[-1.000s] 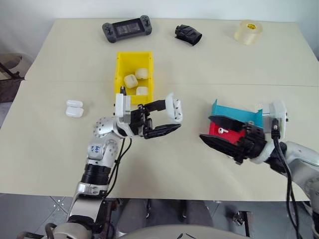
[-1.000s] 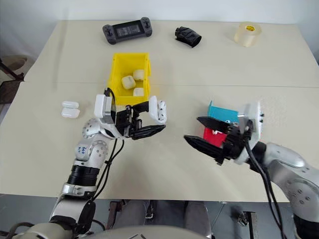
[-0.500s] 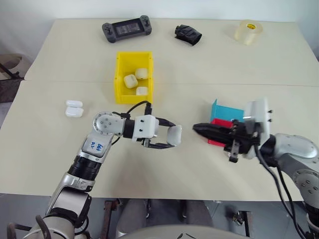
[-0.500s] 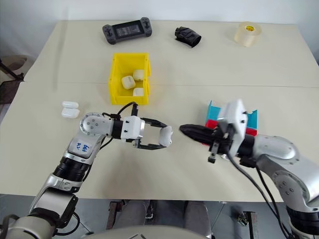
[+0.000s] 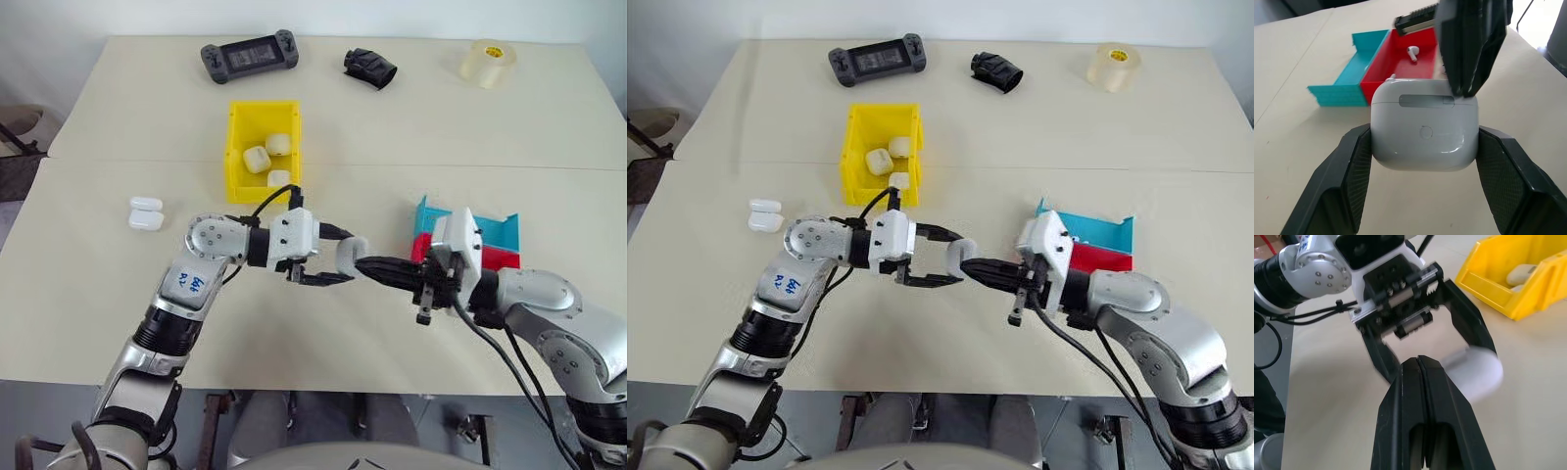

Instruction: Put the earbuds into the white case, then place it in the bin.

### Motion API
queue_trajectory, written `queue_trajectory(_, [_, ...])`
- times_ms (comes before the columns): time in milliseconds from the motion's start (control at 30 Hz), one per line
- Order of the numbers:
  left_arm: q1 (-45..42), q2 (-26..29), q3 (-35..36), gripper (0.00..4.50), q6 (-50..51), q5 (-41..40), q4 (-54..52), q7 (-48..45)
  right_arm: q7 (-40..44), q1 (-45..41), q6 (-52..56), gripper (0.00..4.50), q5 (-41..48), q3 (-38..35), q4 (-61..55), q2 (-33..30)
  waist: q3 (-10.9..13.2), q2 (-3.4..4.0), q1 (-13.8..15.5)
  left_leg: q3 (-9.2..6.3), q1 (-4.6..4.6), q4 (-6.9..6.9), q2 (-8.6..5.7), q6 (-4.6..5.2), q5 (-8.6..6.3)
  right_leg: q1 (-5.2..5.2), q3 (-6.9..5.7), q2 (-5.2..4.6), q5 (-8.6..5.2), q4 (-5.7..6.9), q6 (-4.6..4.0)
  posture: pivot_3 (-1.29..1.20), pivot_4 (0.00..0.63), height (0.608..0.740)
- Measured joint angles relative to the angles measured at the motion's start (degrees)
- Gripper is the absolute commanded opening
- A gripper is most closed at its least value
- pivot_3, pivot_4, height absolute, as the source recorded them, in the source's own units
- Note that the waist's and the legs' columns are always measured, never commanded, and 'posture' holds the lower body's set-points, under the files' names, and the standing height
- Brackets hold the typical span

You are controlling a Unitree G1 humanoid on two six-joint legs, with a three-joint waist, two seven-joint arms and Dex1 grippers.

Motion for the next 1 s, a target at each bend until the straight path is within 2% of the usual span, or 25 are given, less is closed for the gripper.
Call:
queue_trajectory(133, [1.1, -0.2, 3.3, 2.79, 1.6, -2.4, -2.3, 3.2, 1.6, 2.9, -2.0, 0.03, -0.7, -3.0, 2.9, 0.9, 0.0, 0.00, 0.0, -0.01, 0.01, 0.00, 0.01, 0.00, 0.00, 0.00, 0.01, -0.01, 0.00, 0.02, 0.00, 0.00, 0.150, 0.740])
queue_trajectory(400, [1.6, -4.2, 15.7, 2.79, 4.6, -2.2, -1.2, 24.9, 1.5, 11.4, -9.6, 2.45, -3.1, -12.1, 1.1, 2.5, 0.0, -0.04, 0.3, -0.02, 0.01, 0.01, -0.03, 0.00, 0.00, 0.00, 0.00, -0.01, 0.00, 0.04, 0.00, 0.00, 0.150, 0.740])
queue_trajectory(467, [-0.9, -3.7, 18.4, 2.79, 4.8, 0.0, -0.3, 31.2, 2.1, 13.7, -12.6, 3.13, -4.9, -13.8, 1.0, 2.7, 0.0, -0.11, 0.2, 0.02, 0.02, 0.01, -0.03, 0.00, 0.00, 0.00, 0.02, -0.01, 0.00, 0.04, 0.00, 0.00, 0.150, 0.740])
queue_trajectory(600, [-4.2, -2.0, 19.5, 2.79, 4.9, 2.3, 3.6, 35.8, 2.1, 14.3, -14.4, 4.44, -6.3, -14.5, 1.0, 3.0, 0.0, -0.11, 0.1, 0.02, 0.06, 0.00, -0.02, -0.02, 0.01, 0.00, 0.02, 0.00, 0.00, 0.07, 0.00, 0.00, 0.150, 0.740])
queue_trajectory(733, [-6.2, -2.0, 19.3, 2.79, 5.1, 2.4, 10.3, 35.4, 1.6, 12.9, -14.5, 4.48, -6.7, -14.3, 1.0, 3.0, 0.0, -0.11, 0.1, 0.02, 0.06, 0.01, -0.03, -0.02, 0.01, 0.00, 0.01, 0.00, 0.00, 0.08, 0.01, 0.00, 0.150, 0.740])
queue_trajectory(900, [-8.5, -3.3, 18.1, 4.43, 5.0, 2.1, 17.9, 34.1, 0.5, 10.9, -14.4, 4.50, -6.7, -13.0, 0.5, 3.3, 0.0, -0.14, 0.2, -0.01, 0.04, 0.01, -0.05, -0.03, 0.01, -0.01, -0.01, -0.01, 0.00, 0.08, 0.01, 0.00, 0.150, 0.740])
queue_trajectory(1000, [-9.3, -3.5, 17.5, 4.47, 3.8, 1.8, 17.9, 33.0, 0.3, 10.8, -14.3, 4.50, -6.7, -12.6, 0.2, 3.4, 0.0, -0.16, 0.1, 0.00, 0.03, 0.00, -0.05, -0.03, 0.01, -0.01, -0.01, -0.01, 0.00, 0.08, 0.01, 0.00, 0.150, 0.740])
